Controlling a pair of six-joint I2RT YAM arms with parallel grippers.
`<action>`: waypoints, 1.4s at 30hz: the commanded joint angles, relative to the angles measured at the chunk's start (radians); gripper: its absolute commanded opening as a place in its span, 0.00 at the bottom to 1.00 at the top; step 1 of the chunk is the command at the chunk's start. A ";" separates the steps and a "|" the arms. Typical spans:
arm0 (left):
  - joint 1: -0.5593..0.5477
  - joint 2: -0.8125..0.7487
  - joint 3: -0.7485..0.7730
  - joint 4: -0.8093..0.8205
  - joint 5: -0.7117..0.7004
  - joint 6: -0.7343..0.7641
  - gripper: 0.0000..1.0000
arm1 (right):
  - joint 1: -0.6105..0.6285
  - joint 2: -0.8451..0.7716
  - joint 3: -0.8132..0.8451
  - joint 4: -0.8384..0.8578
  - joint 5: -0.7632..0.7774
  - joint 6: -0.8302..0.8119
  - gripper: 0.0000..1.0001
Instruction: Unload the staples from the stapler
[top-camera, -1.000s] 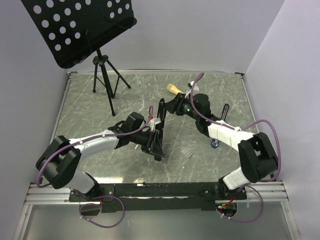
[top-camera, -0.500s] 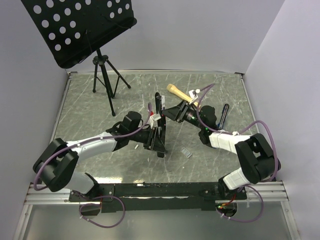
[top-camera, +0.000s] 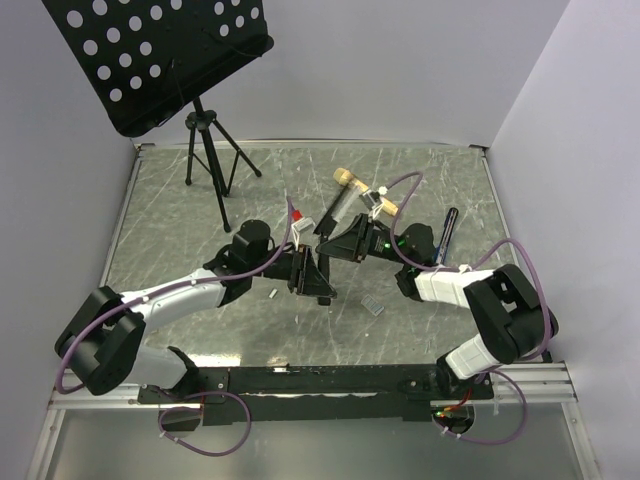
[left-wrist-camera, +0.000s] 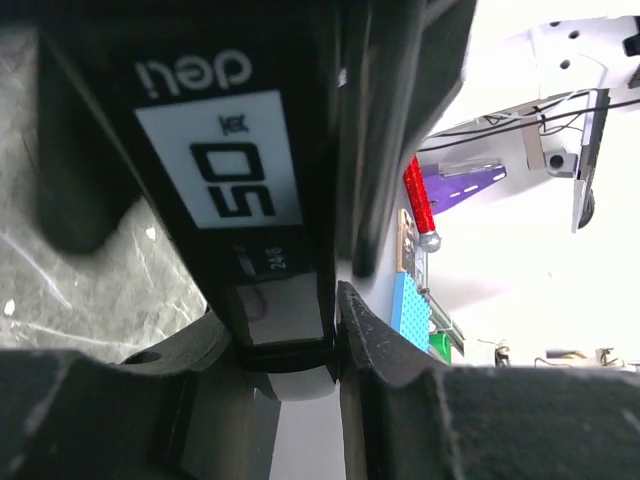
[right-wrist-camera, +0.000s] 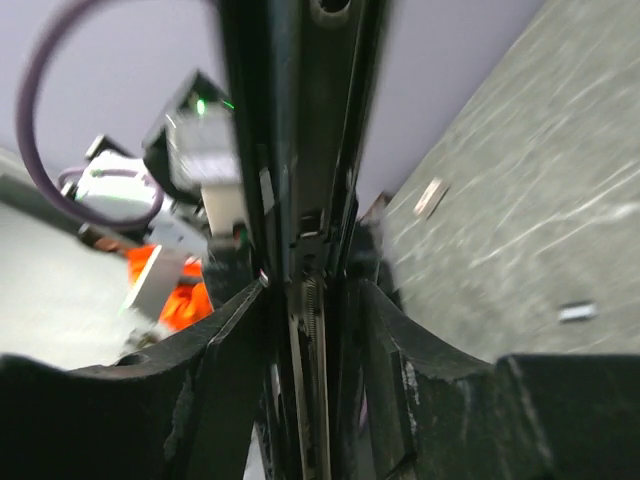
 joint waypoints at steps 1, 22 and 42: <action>-0.003 -0.042 0.029 0.164 0.062 0.015 0.01 | 0.006 -0.003 -0.020 0.300 -0.069 0.041 0.44; -0.009 -0.056 -0.063 0.300 0.102 -0.055 0.01 | -0.125 -0.065 0.061 0.128 -0.016 0.007 0.50; -0.038 -0.024 -0.034 0.289 0.246 0.006 0.01 | -0.070 0.085 0.197 0.255 -0.195 0.102 0.44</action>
